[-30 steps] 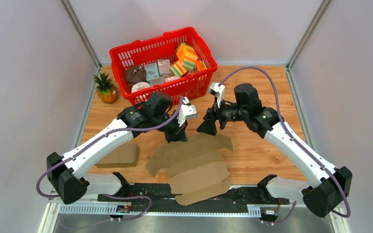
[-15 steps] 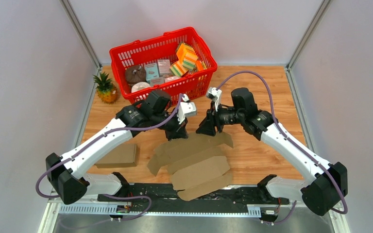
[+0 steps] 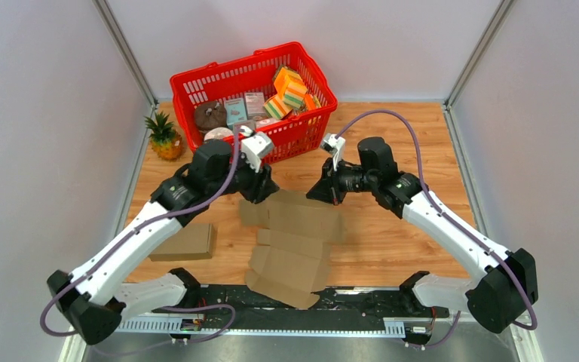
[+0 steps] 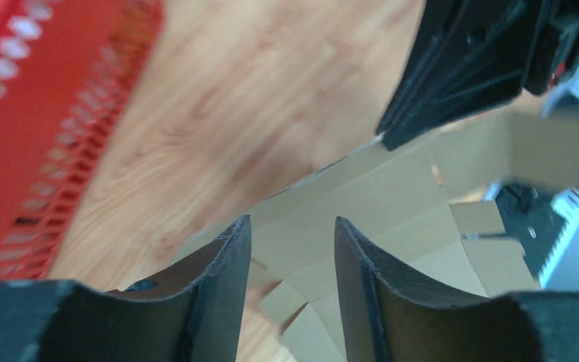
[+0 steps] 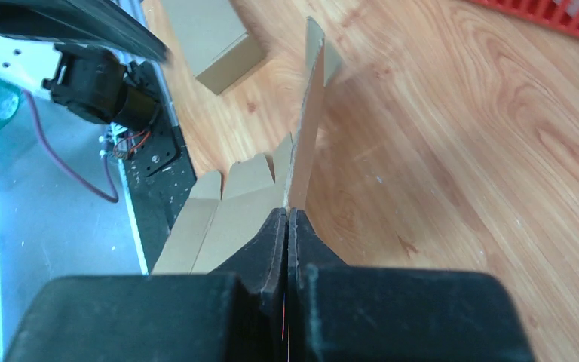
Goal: Fold the paper box
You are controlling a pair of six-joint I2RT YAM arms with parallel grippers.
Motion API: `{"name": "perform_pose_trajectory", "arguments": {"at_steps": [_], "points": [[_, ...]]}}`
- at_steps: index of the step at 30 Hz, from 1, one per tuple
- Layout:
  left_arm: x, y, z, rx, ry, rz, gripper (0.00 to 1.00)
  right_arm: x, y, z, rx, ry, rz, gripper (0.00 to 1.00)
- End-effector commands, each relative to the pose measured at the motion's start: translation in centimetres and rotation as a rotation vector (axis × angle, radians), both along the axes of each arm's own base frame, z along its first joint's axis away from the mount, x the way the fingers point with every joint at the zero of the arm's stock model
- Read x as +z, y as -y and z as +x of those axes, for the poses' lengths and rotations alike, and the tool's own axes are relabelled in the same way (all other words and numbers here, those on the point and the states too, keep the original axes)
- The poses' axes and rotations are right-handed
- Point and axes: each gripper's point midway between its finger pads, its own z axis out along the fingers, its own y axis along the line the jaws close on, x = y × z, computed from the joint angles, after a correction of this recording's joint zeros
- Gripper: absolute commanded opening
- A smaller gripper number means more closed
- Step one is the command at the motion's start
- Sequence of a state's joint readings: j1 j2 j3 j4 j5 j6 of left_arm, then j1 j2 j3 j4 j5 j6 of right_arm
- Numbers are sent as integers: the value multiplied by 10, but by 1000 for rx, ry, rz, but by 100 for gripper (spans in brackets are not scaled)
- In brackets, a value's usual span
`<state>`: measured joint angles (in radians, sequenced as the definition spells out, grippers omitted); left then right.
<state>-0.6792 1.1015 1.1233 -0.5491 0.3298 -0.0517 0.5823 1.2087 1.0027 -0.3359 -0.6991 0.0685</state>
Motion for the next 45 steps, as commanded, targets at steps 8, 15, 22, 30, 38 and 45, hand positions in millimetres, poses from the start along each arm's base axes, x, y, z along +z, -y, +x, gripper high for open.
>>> {"name": "perform_pose_trajectory", "arguments": {"at_steps": [8,15,22,30,38,45], "points": [[-8,-83,36,502,90,-139,65,4,11,18,-78,38,43,0],[-44,-82,53,534,36,-240,66,14,12,10,-50,46,68,0],[-56,-73,63,503,49,-317,67,16,12,5,-31,46,76,0],[-60,-42,65,342,-35,-334,56,18,12,4,-27,48,82,0],[-61,-42,53,307,-41,-339,26,16,15,9,-57,61,66,0],[-53,-36,47,237,-17,-331,6,13,9,19,-80,53,-34,38]]}}
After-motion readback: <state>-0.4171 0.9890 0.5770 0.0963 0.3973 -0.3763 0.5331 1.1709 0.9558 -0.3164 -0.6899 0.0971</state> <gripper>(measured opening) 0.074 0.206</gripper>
